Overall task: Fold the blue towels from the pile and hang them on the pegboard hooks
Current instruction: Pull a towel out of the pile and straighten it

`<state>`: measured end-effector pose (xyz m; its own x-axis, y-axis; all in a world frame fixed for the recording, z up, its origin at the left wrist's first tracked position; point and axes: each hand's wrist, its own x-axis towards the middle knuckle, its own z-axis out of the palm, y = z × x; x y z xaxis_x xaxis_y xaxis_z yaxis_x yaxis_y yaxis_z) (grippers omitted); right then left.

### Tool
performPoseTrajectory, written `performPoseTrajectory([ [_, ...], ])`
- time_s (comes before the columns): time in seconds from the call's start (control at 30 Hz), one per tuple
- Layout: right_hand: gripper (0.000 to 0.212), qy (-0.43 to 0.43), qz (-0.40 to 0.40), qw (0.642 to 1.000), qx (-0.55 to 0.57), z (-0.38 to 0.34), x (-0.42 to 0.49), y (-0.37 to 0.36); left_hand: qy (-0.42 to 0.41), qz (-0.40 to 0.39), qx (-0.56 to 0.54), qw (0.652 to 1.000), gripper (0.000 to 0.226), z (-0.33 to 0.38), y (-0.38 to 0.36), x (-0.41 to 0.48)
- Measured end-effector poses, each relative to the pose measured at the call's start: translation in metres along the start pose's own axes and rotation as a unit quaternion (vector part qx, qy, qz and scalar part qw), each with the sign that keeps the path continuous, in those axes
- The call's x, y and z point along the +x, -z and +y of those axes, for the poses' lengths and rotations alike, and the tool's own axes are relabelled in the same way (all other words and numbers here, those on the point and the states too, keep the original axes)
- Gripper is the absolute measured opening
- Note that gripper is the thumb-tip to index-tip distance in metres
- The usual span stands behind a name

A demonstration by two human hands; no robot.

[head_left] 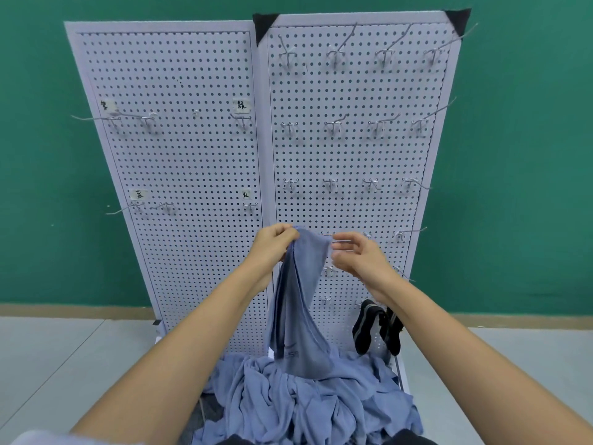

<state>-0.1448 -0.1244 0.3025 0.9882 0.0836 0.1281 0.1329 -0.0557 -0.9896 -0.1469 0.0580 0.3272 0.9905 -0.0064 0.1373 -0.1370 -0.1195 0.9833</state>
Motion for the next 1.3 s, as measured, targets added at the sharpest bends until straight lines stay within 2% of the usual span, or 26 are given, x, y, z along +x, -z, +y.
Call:
performPoseTrajectory([
  [0.07, 0.046, -0.01, 0.032, 0.997, -0.063, 0.006, 0.003, 0.009, -0.005, -0.027, -0.038, 0.999, 0.017, 0.003, 0.004, 0.001],
  [0.17, 0.074, -0.059, -0.018, 0.998, -0.025, 0.016, 0.006, 0.014, -0.014, -0.058, -0.102, 0.993, 0.018, 0.005, 0.009, 0.001],
  [0.2, 0.071, -0.063, -0.051, 0.997, 0.01, 0.017, 0.007, 0.014, -0.014, -0.064, -0.115, 0.991, 0.018, 0.004, 0.01, 0.002],
  [0.27, 0.041, -0.051, -0.078, 0.994, 0.059, 0.012, 0.005, 0.011, -0.013, -0.067, -0.12, 0.99, 0.02, 0.001, 0.015, 0.003],
  [0.33, 0.016, -0.022, -0.039, 0.996, 0.074, 0.006, 0.005, 0.01, 0.002, -0.048, -0.118, 0.992, 0.021, -0.002, 0.02, 0.003],
  [0.4, 0.01, -0.002, -0.013, 0.998, 0.069, 0.0, 0.006, 0.011, 0.02, -0.027, -0.123, 0.992, 0.02, -0.005, 0.024, 0.003],
  [0.57, 0.012, 0.001, 0.009, 1.0, 0.02, -0.005, 0.004, 0.015, 0.027, -0.034, -0.142, 0.989, 0.019, -0.014, 0.02, 0.004],
  [0.67, 0.025, 0.022, 0.018, 0.999, -0.015, -0.007, 0.003, 0.022, 0.021, -0.04, -0.143, 0.989, 0.019, -0.013, 0.011, 0.006],
  [0.8, 0.046, 0.098, -0.013, 0.973, -0.209, -0.023, 0.006, 0.025, 0.004, -0.073, -0.123, 0.99, 0.019, -0.009, -0.002, 0.009],
  [0.83, 0.046, 0.108, -0.032, 0.96, -0.256, -0.028, 0.009, 0.025, -0.001, -0.083, -0.118, 0.99, 0.019, -0.007, -0.004, 0.009],
  [0.9, 0.029, 0.114, -0.075, 0.937, -0.32, -0.036, 0.014, 0.021, -0.005, -0.091, -0.117, 0.989, 0.019, -0.004, -0.007, 0.01],
  [0.93, 0.018, 0.117, -0.087, 0.928, -0.344, -0.04, 0.017, 0.018, -0.004, -0.086, -0.119, 0.989, 0.019, -0.003, -0.007, 0.01],
  [0.97, 0.019, 0.123, -0.089, 0.918, -0.366, -0.041, 0.021, 0.015, -0.002, -0.073, -0.116, 0.99, 0.019, -0.003, -0.007, 0.012],
  [1.03, 0.031, 0.134, -0.078, 0.909, -0.386, -0.041, 0.027, 0.007, 0.009, -0.035, -0.106, 0.994, 0.019, -0.005, -0.006, 0.015],
  [1.17, 0.036, 0.137, -0.068, 0.91, -0.385, -0.04, 0.032, -0.005, 0.061, 0.042, -0.136, 0.988, 0.009, -0.028, -0.004, 0.018],
  [1.3, 0.039, 0.131, -0.061, 0.916, -0.374, -0.046, 0.034, -0.01, 0.118, 0.059, -0.158, 0.979, 0.028, -0.078, -0.007, 0.004],
])
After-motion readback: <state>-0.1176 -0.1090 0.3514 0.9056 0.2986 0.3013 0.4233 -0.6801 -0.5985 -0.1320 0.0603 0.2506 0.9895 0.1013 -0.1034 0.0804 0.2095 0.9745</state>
